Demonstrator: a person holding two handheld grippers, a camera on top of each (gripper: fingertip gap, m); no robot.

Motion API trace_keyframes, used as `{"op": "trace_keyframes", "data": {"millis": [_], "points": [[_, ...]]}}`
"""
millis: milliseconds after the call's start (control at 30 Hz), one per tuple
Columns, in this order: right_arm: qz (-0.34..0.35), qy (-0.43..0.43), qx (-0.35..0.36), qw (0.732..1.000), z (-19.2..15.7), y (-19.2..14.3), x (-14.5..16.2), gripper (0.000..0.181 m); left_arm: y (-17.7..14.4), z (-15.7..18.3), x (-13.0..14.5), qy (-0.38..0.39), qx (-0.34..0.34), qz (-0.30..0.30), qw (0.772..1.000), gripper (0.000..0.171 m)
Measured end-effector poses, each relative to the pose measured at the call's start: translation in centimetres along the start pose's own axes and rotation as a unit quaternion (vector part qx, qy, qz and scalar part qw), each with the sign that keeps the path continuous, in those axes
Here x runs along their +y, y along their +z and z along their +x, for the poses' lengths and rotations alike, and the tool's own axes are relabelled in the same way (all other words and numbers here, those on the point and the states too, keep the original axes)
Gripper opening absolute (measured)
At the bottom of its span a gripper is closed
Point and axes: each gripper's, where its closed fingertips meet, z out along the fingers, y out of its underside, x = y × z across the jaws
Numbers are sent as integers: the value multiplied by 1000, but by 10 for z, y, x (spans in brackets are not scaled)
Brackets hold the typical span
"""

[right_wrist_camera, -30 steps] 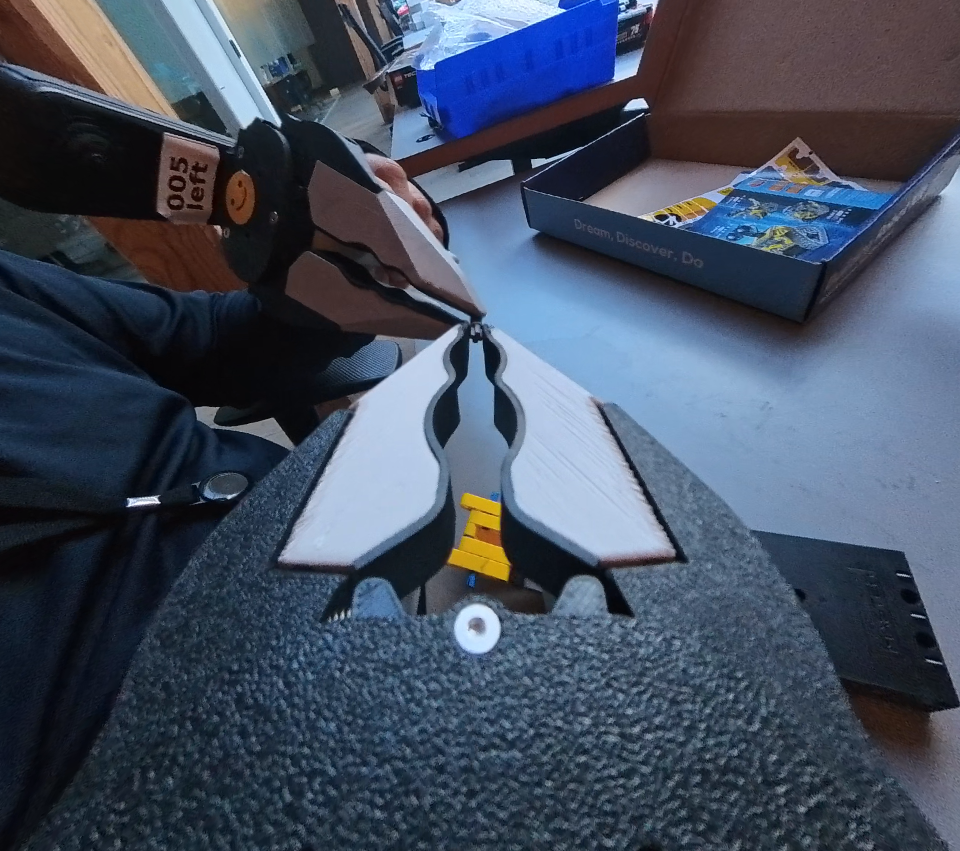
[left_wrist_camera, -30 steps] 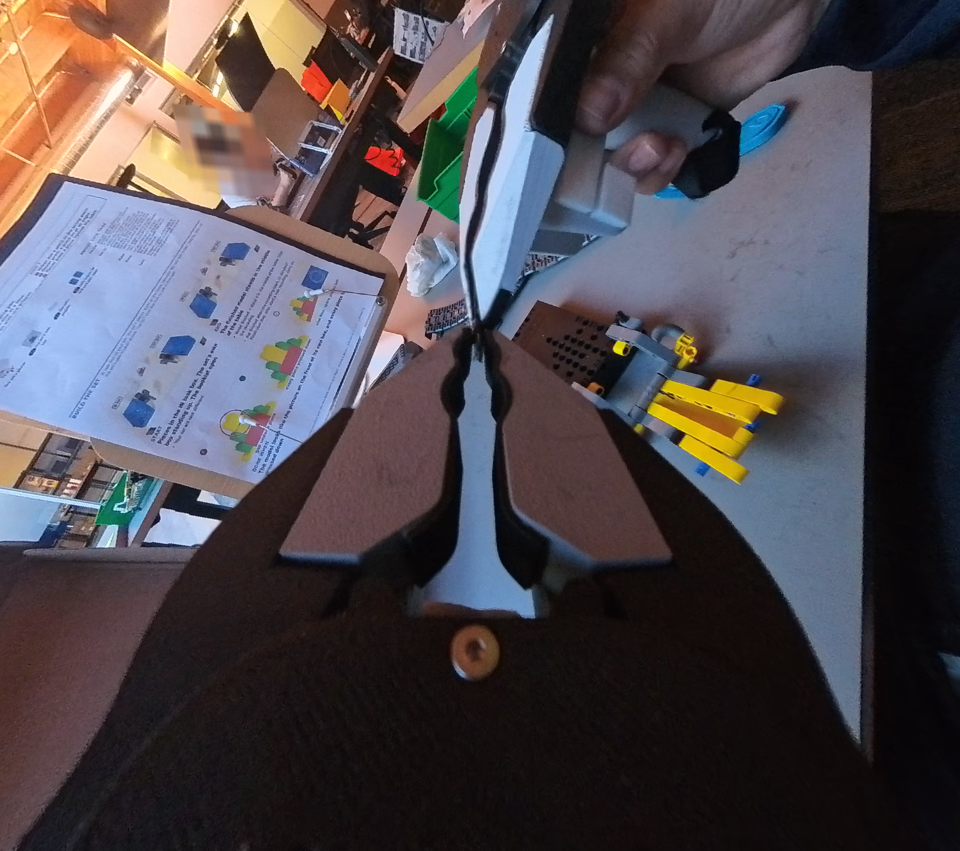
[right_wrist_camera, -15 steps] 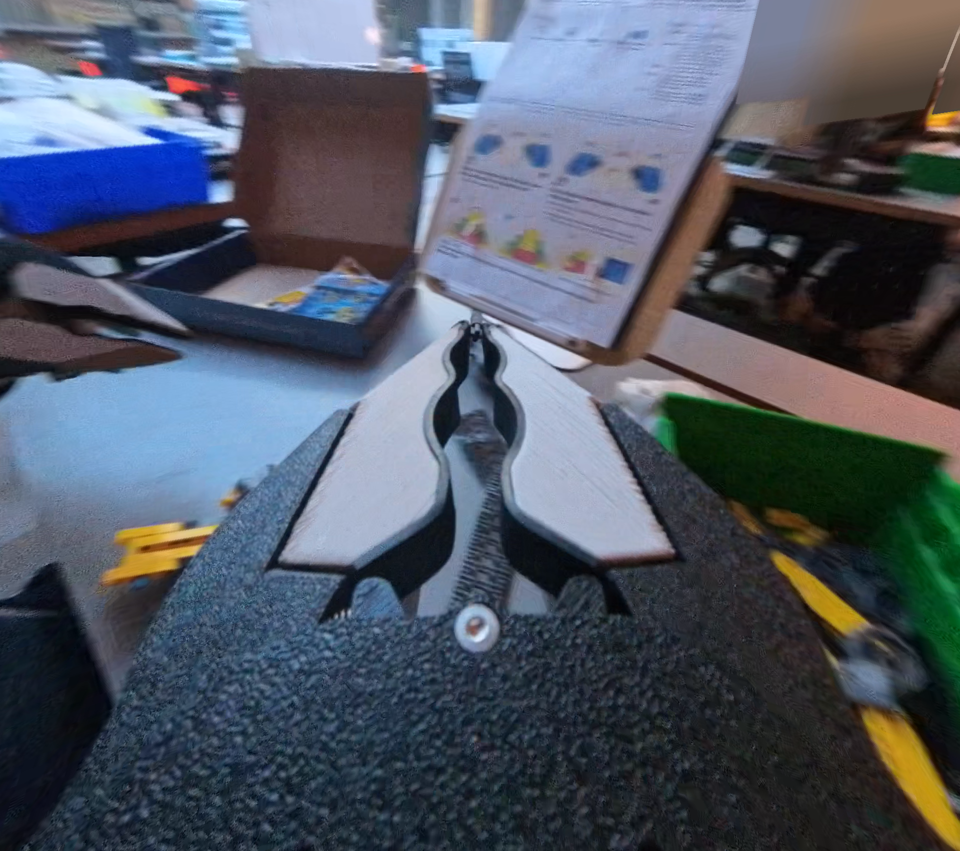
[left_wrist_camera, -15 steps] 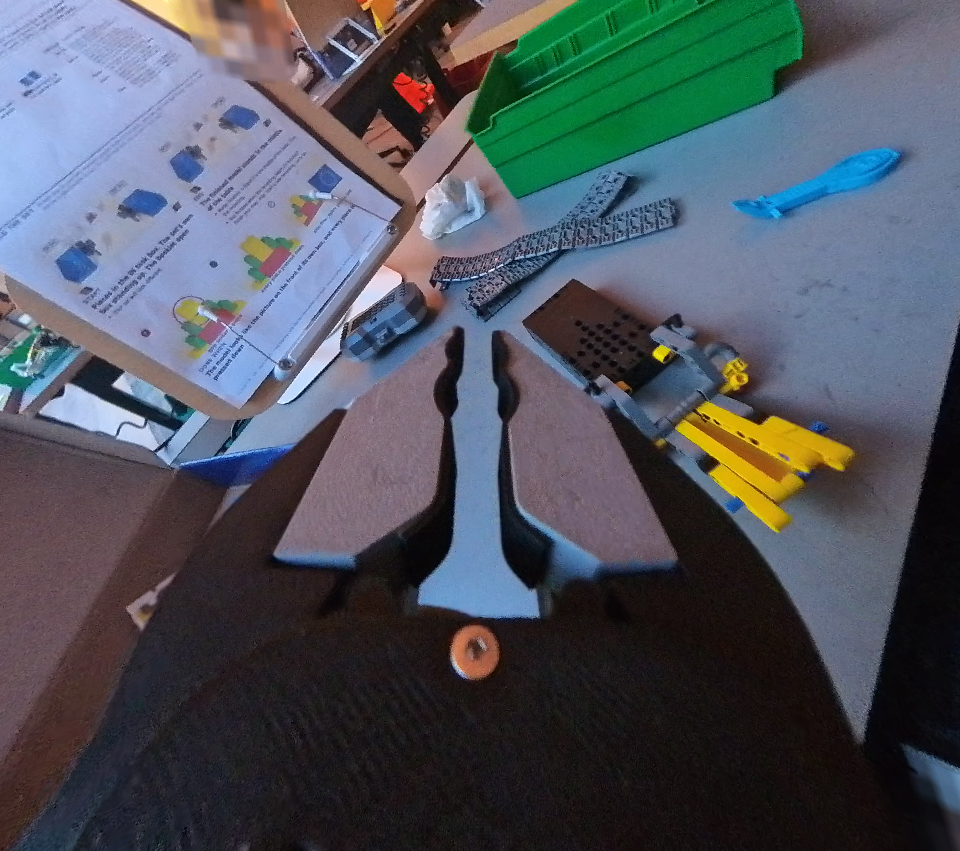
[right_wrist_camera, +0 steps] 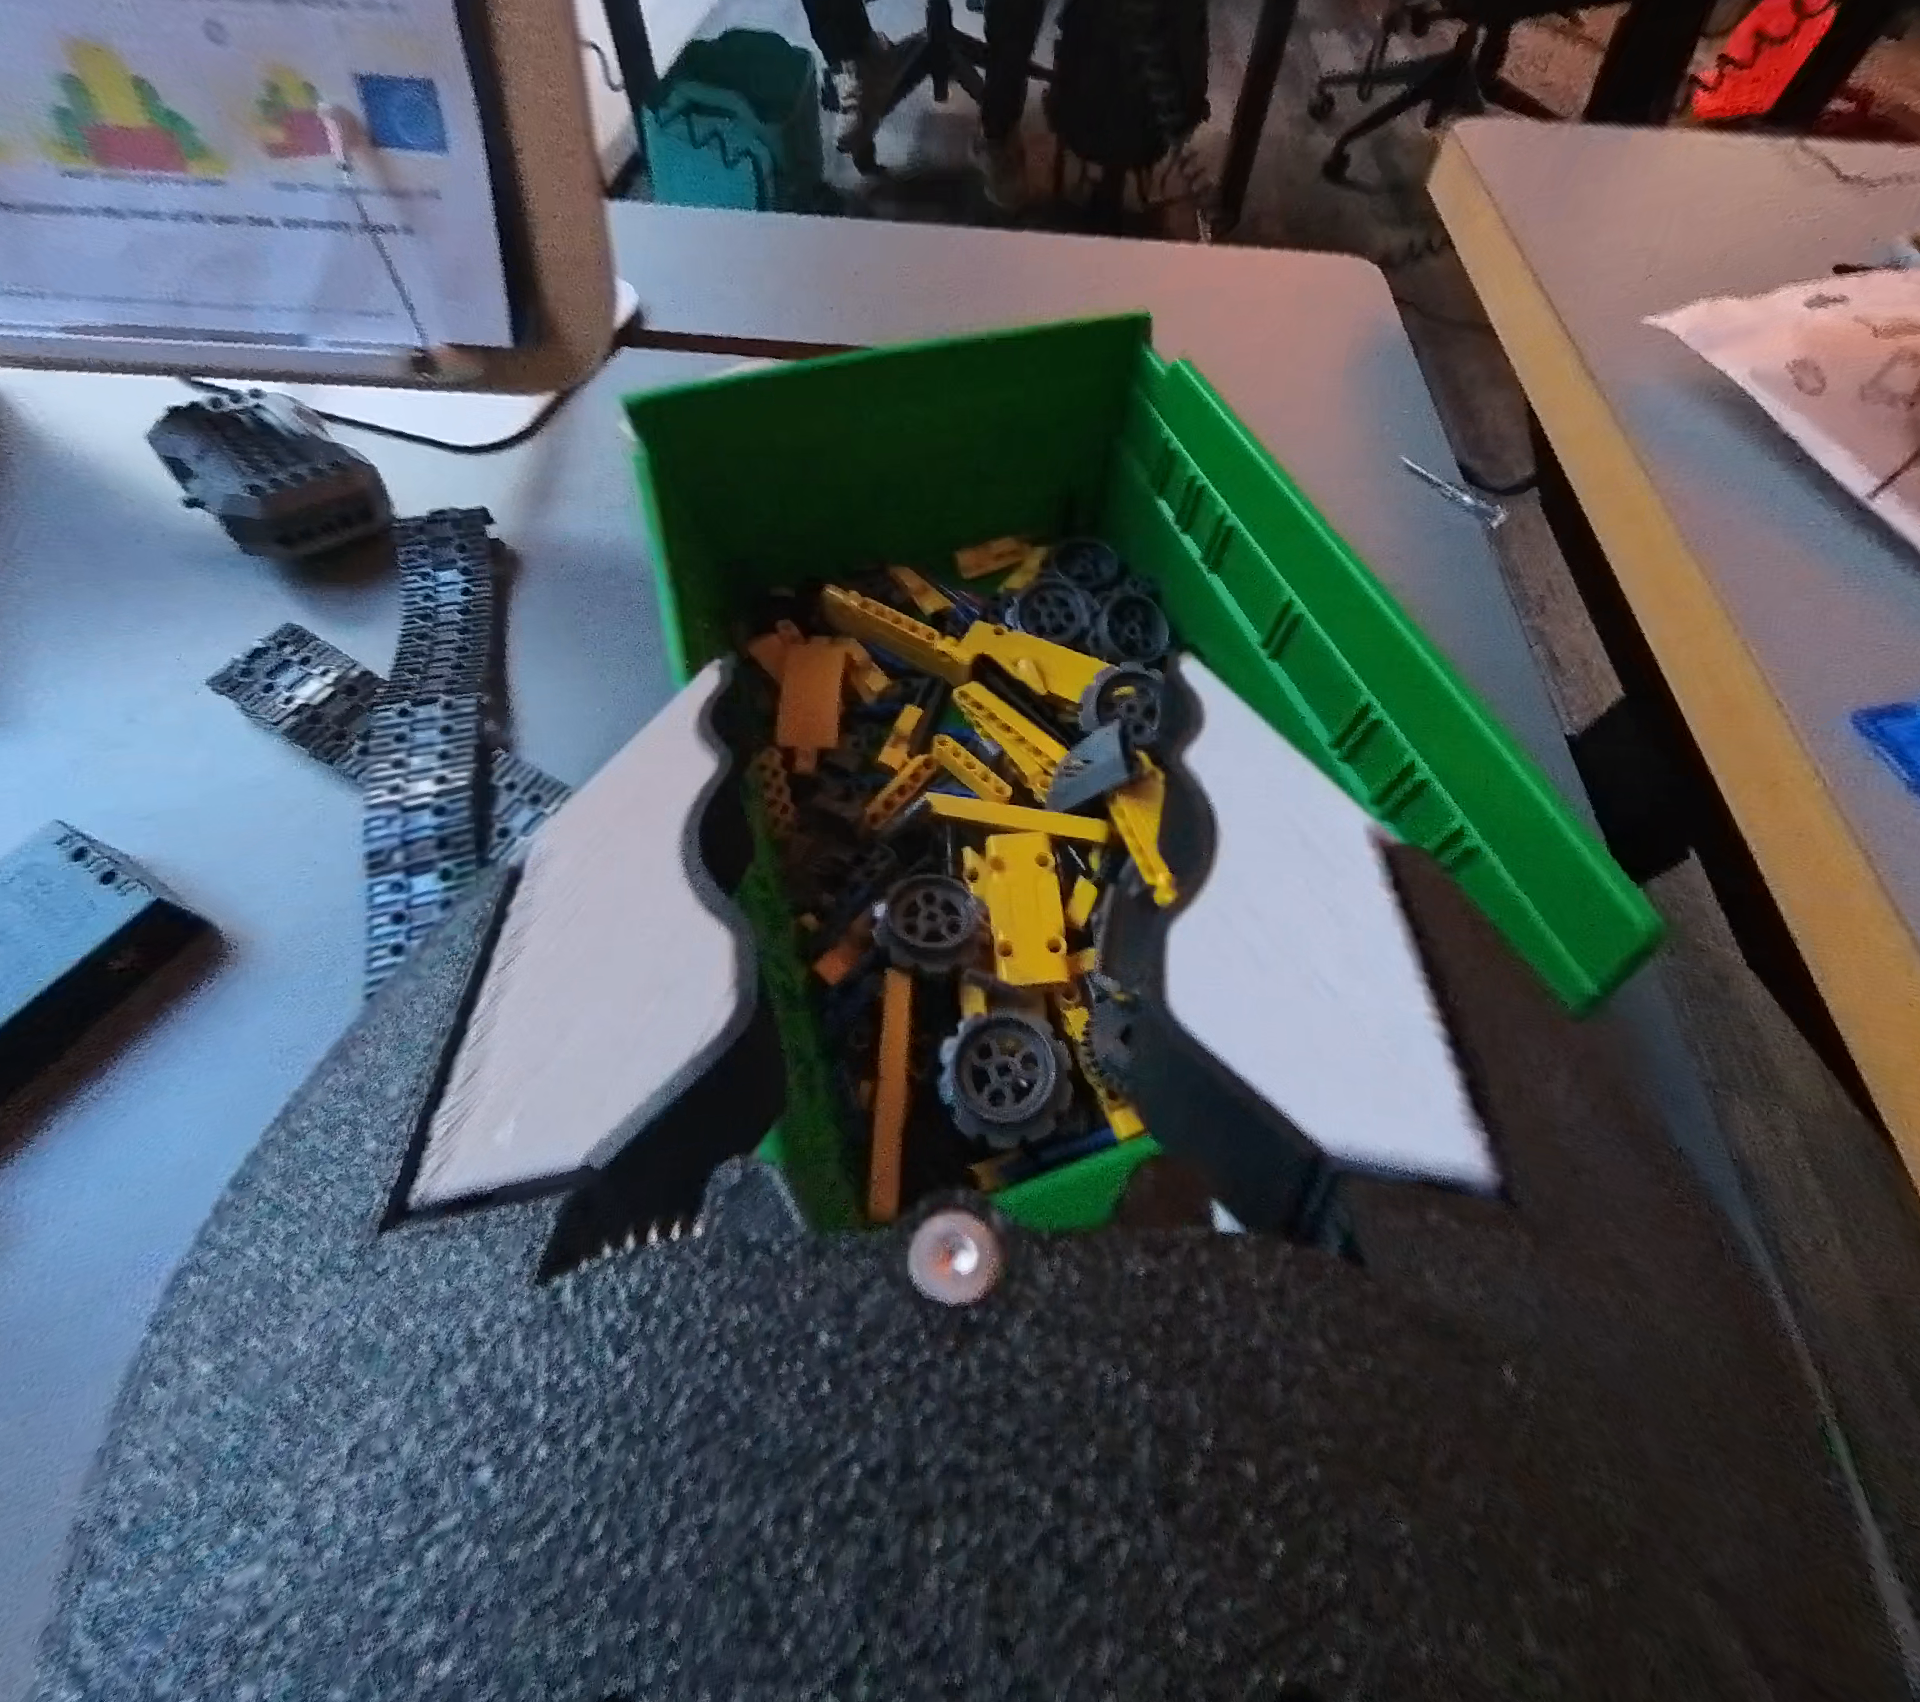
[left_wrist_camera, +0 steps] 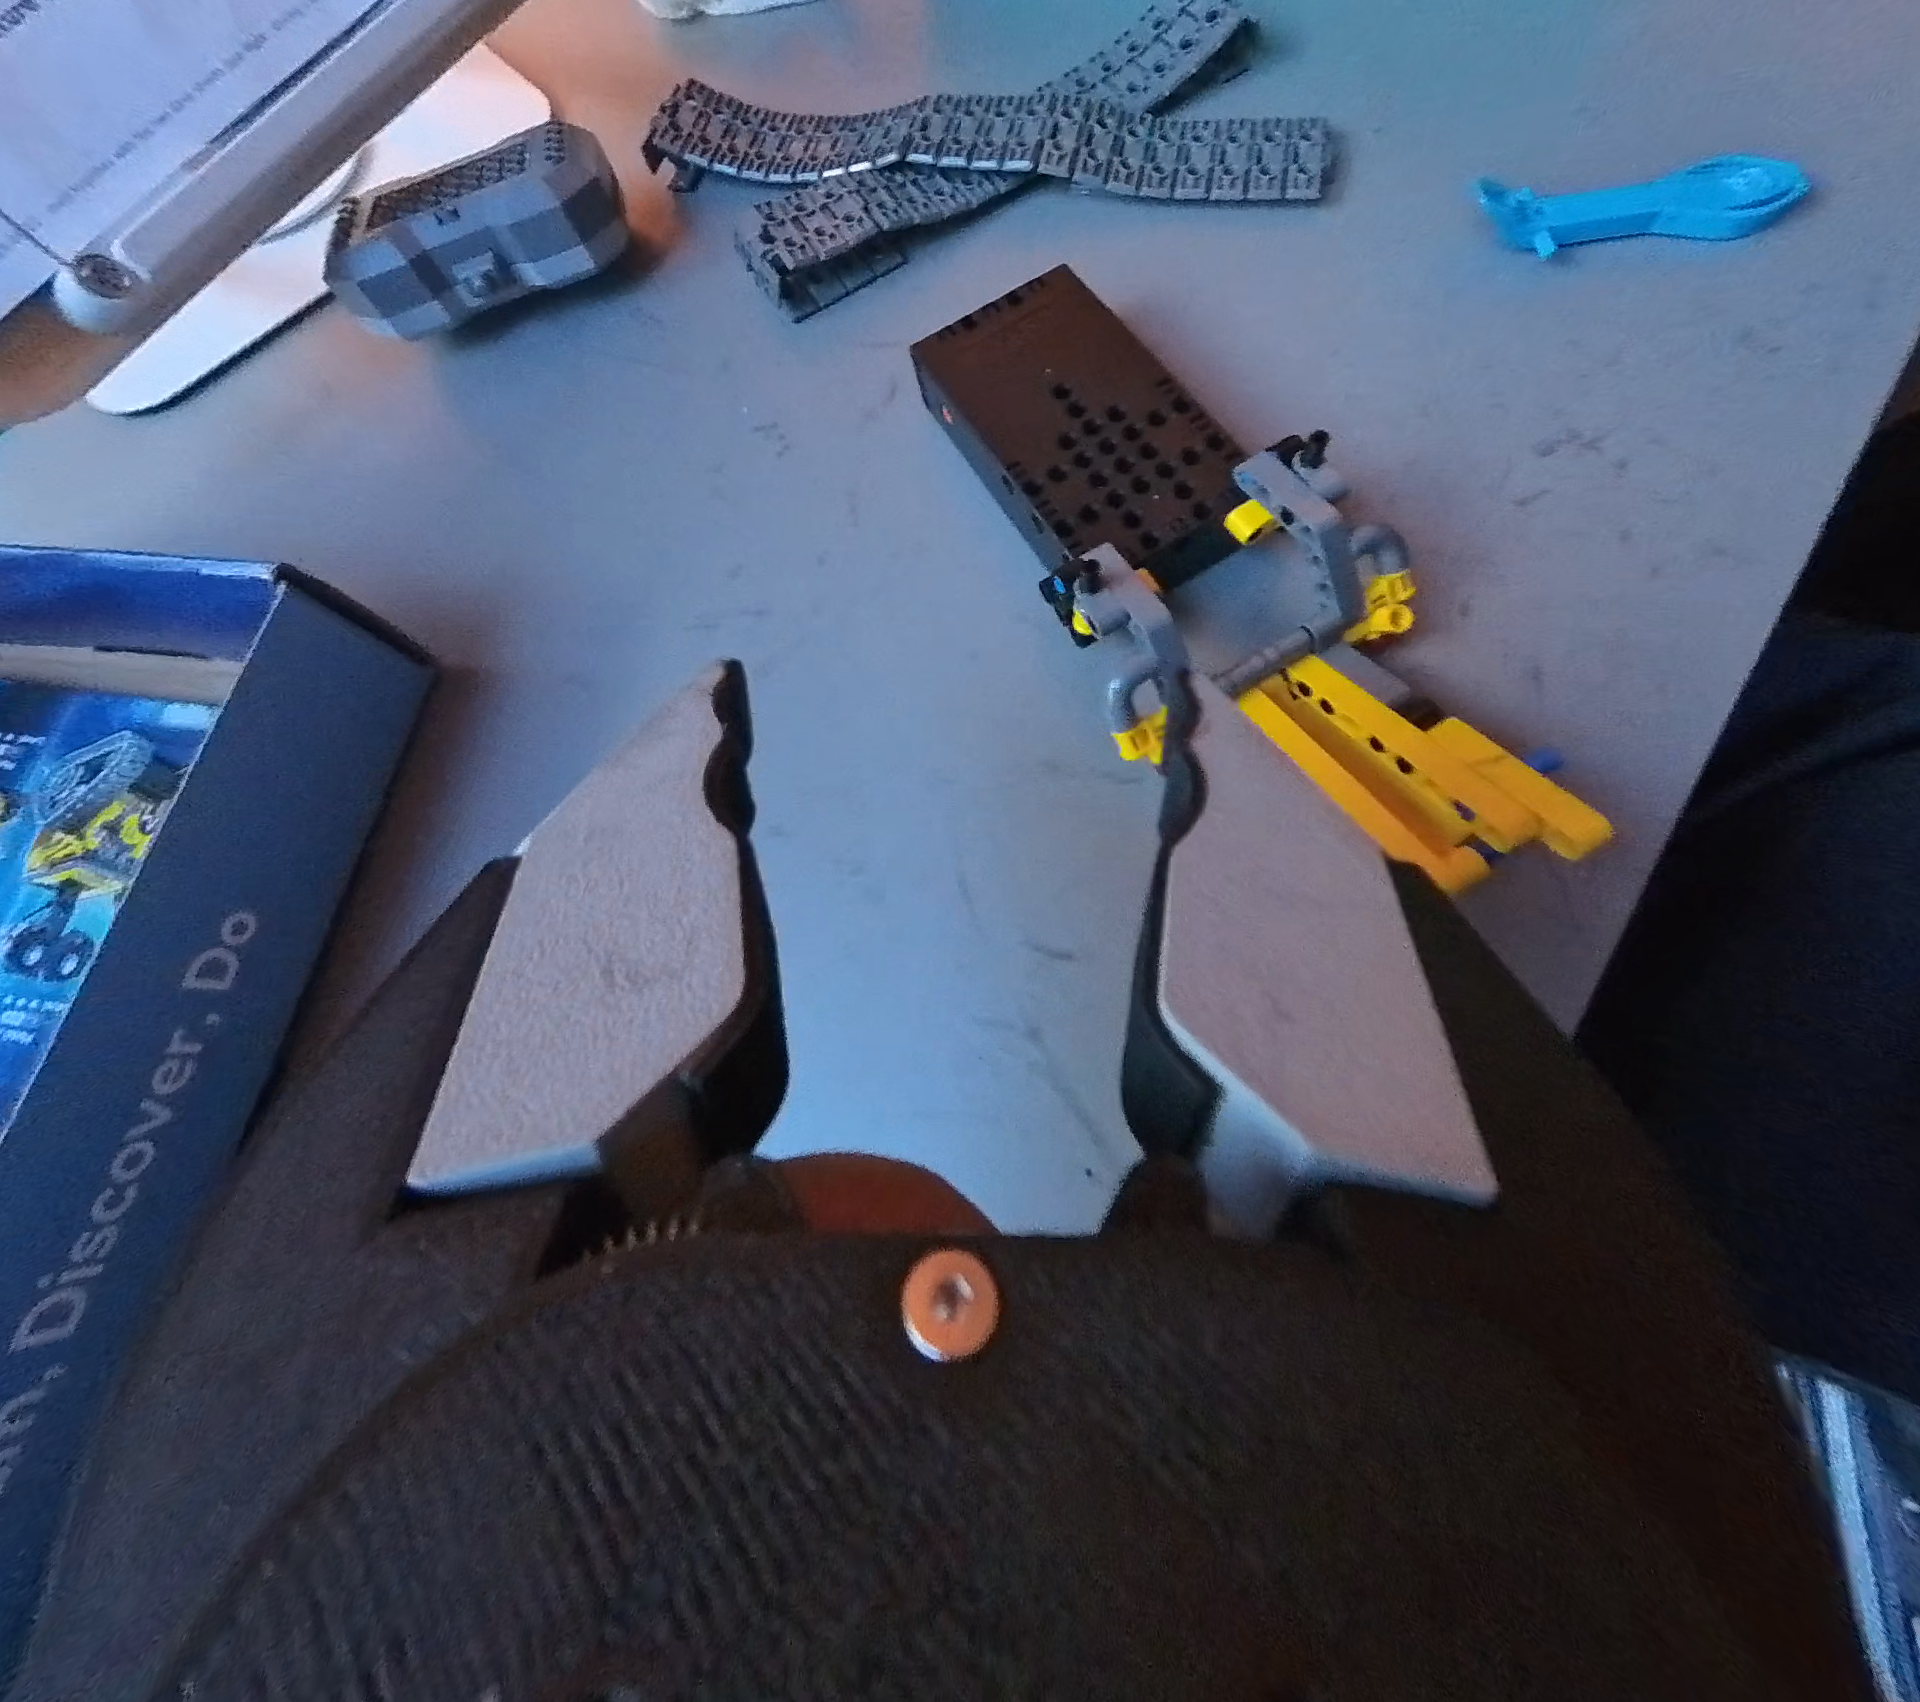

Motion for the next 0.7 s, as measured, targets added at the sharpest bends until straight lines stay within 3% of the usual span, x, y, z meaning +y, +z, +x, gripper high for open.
{"op": "trace_keyframes", "data": {"millis": [167,300,400,533,700], "points": [[49,-35,-99,993,-68,-19,-29,79,-10,24,2,42,84,13,995,57],[60,-112,-193,973,-151,-35,-33,103,-9,47,21,74,150,-26,986,59],[58,-167,-270,946,-212,-48,-22,103,-16,64,26,136,179,-24,974,63],[31,-246,-420,873,-302,-80,24,90,-26,81,25,217,168,29,961,57],[20,-346,-464,815,-355,-104,105,78,-15,88,38,249,148,52,956,41]]}}
